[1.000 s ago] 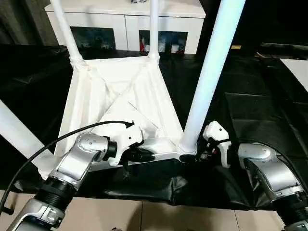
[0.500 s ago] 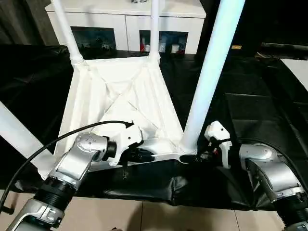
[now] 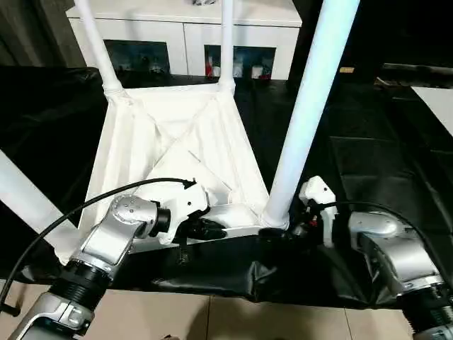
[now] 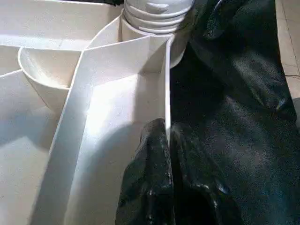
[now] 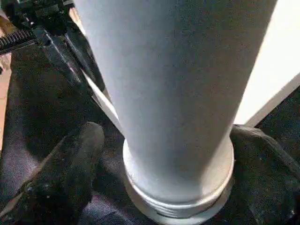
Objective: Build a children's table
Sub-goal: Rotate leg to tighten
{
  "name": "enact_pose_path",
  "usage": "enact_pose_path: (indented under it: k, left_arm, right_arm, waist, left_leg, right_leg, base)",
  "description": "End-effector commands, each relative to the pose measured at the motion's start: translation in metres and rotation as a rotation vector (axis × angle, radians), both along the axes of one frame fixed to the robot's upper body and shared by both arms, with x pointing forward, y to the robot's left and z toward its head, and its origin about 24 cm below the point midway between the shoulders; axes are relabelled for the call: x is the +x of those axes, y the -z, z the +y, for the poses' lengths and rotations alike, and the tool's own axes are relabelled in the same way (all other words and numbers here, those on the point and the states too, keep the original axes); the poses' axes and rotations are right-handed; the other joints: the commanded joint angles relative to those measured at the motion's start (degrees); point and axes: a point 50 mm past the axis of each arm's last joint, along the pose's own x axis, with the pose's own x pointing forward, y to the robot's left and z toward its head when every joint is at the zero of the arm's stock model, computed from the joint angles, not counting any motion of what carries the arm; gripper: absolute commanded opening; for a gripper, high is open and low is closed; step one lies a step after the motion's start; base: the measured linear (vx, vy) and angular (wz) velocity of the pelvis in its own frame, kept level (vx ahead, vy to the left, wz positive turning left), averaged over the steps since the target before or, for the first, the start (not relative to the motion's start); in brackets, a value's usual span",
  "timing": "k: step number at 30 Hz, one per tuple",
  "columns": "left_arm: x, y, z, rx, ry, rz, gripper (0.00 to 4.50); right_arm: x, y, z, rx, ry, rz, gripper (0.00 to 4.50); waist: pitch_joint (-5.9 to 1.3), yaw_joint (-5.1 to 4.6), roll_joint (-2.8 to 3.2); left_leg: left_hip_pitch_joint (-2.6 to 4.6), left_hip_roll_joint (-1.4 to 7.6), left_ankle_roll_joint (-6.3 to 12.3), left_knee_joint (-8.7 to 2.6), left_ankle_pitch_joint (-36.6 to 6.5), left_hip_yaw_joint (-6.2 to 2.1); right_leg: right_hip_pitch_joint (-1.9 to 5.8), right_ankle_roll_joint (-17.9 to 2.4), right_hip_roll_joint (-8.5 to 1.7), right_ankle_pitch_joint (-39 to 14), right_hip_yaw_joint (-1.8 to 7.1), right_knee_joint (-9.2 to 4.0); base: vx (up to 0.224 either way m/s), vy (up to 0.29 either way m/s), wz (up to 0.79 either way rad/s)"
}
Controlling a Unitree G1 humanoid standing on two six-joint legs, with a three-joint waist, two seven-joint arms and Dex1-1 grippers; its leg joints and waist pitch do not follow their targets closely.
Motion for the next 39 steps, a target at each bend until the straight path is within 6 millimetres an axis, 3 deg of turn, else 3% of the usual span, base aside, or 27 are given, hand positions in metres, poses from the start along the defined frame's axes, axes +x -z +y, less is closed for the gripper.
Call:
enact_pose_path:
  k: [1, 11, 18, 21, 24, 25, 26, 28, 32, 34, 35, 36, 37, 39]
  left_arm:
    - [0.000, -0.001, -0.007, -0.023, 0.029, 0.002, 0.00]
    - [0.000, 0.000, -0.006, -0.015, 0.030, 0.002, 0.00]
    - [-0.001, 0.003, -0.006, -0.007, 0.017, 0.001, 0.00]
    - [0.001, 0.007, -0.009, 0.005, -0.024, -0.006, 0.00]
    - [0.010, 0.015, -0.026, 0.009, -0.166, -0.026, 0.00]
    - [0.012, 0.016, -0.033, 0.008, -0.196, -0.036, 0.00]
    - [0.018, 0.017, -0.046, 0.025, -0.265, -0.048, 0.00]
    - [0.021, 0.017, -0.054, 0.022, -0.312, -0.051, 0.00]
    - [0.038, 0.013, -0.079, -0.011, -0.517, -0.112, 0.00]
    - [0.044, 0.009, -0.085, -0.018, -0.552, -0.158, 0.00]
    - [0.045, 0.008, -0.085, -0.018, -0.554, -0.172, 0.00]
    - [0.046, 0.006, -0.083, -0.023, -0.550, -0.181, 0.00]
    - [0.046, 0.005, -0.080, -0.024, -0.538, -0.189, 0.00]
    - [0.045, 0.004, -0.074, -0.024, -0.514, -0.200, 0.00]
  right_arm:
    - [0.001, -0.005, 0.003, 0.027, -0.024, -0.010, 4.11]
    - [0.000, -0.001, 0.000, 0.026, -0.013, 0.007, 3.16]
    - [0.004, 0.004, -0.001, 0.001, 0.049, -0.006, 2.77]
    - [0.013, 0.009, 0.002, -0.020, 0.174, -0.036, 2.74]
    - [0.023, 0.022, 0.022, -0.028, 0.398, -0.050, 2.72]
    - [0.024, 0.025, 0.030, -0.031, 0.450, -0.052, 2.72]
    - [0.027, 0.028, 0.043, -0.034, 0.541, -0.036, 2.72]
    - [0.029, 0.029, 0.050, -0.050, 0.599, -0.041, 2.72]
    - [0.040, 0.024, 0.079, -0.007, 0.729, -0.037, 2.71]
    - [0.044, 0.015, 0.094, 0.058, 0.708, -0.048, 2.70]
    - [0.044, 0.010, 0.099, 0.101, 0.667, -0.061, 3.05]
    - [0.044, 0.006, 0.099, 0.111, 0.654, -0.090, 3.40]
    - [0.043, 0.003, 0.097, 0.127, 0.646, -0.109, 3.39]
    - [0.043, 0.000, 0.088, 0.134, 0.663, -0.128, 3.52]
  waist:
    - [-3.73, 0.02, -0.43]
    - [-3.79, 0.13, -0.39]
    - [-3.71, 0.12, -0.45]
    - [-3.28, -0.19, -0.42]
    - [-2.97, -0.88, -0.59]
    - [-2.95, -1.20, -0.72]
    - [-2.93, -1.34, -0.67]
    - [-2.81, -1.48, -0.44]
    - [-3.03, -1.49, -0.62]
    - [-3.22, -1.18, -0.65]
    - [-3.46, -0.96, -0.42]
    - [-3.46, -0.96, -0.42]
    - [-3.67, -0.90, -0.43]
    - [-3.77, -0.88, -0.34]
  left_leg:
    - [0.01, 2.31, 6.04, -3.69, -1.90, -0.39]
    - [0.04, 2.32, 6.09, -3.65, -1.59, -0.40]
    - [0.00, 2.27, 5.85, -3.65, -2.08, -0.37]
    - [0.06, 2.31, 4.16, -4.06, -5.35, -0.38]
    - [0.18, 2.11, 1.22, -4.40, -8.62, -0.47]
    - [0.32, 1.98, -0.44, -4.58, -9.72, -0.70]
    - [0.29, 1.97, -0.52, -4.65, -10.42, -0.72]
    - [0.44, 1.94, -1.10, -4.76, -11.56, -0.74]
    - [0.21, 1.65, -0.55, -4.73, -11.25, -0.76]
    - [0.54, 1.45, 0.26, -4.46, -10.81, -0.56]
    - [0.37, 1.50, 1.55, -4.38, -9.66, -0.51]
    - [0.37, 1.50, 1.55, -4.38, -9.66, -0.51]
    - [-0.29, 1.49, 2.59, -4.37, -7.33, -0.59]
    - [-0.69, 1.51, 3.80, -4.31, -5.70, -0.67]
  right_leg:
    - [3.49, -17.09, -3.22, 1.49, 2.26, -2.71]
    - [3.50, -17.18, -3.22, 1.79, 2.23, -2.65]
    - [3.48, -17.05, -3.26, 0.88, 2.24, -2.75]
    - [3.28, -15.96, -3.27, -4.86, 2.20, -3.41]
    - [3.12, -13.31, -3.36, -13.43, 2.23, -4.36]
    - [3.02, -11.35, -3.31, -18.03, 2.14, -4.84]
    - [2.94, -10.71, -3.32, -19.60, 2.19, -4.95]
    - [2.47, -9.50, -3.21, -21.67, 2.24, -5.38]
    - [2.46, -8.34, -3.11, -20.78, 2.34, -5.61]
    - [2.17, -8.49, -3.05, -19.58, 2.43, -5.66]
    - [2.36, -8.99, -3.00, -16.36, 2.46, -5.42]
    - [2.36, -8.99, -3.00, -16.36, 2.46, -5.42]
    - [2.91, -9.65, -3.10, -12.82, 2.31, -4.91]
    - [3.12, -9.86, -3.12, -10.13, 2.19, -4.57]
  base:
    - [0.000, 0.000, 0.00]
    - [0.000, 0.000, 0.00]
    - [0.000, 0.000, 0.00]
    - [0.000, 0.000, 0.00]
    - [0.000, 0.000, 0.00]
    - [0.000, 0.000, 0.00]
    - [0.000, 0.000, 0.00]
    - [-0.025, 0.000, 0.00]
    - [-0.013, 0.000, 0.00]
    - [0.000, 0.000, 0.00]
    - [0.000, 0.000, 0.00]
    - [0.000, 0.000, 0.00]
    - [0.000, 0.000, 0.00]
    - [0.000, 0.000, 0.00]
